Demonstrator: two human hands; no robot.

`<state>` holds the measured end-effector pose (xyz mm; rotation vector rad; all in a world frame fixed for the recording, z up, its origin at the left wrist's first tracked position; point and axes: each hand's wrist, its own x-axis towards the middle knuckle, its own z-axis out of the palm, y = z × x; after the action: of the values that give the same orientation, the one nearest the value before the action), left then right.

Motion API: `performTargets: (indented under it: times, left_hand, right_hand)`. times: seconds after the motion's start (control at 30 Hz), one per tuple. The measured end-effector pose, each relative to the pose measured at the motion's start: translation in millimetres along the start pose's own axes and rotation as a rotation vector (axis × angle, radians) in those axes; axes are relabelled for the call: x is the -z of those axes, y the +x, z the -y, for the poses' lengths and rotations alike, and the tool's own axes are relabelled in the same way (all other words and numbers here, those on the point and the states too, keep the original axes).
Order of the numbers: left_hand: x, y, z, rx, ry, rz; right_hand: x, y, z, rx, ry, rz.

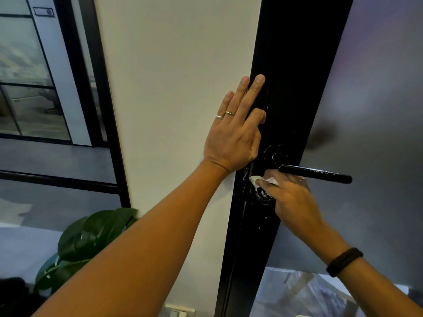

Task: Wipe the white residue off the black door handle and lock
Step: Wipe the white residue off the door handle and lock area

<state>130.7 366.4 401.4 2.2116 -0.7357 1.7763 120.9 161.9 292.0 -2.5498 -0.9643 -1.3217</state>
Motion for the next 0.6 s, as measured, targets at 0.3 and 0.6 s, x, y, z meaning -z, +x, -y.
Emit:
performTargets:
  times: [0.3, 0.6]
  left_hand:
    - [1, 0, 0, -0.003, 0.009, 0.007]
    - [-1, -1, 0, -0.004, 0.005, 0.001]
  right_hand:
    - [-3, -48, -3, -0.344, 0.227, -0.170]
    - [-9, -36, 5, -0.456, 0.320, -0.394]
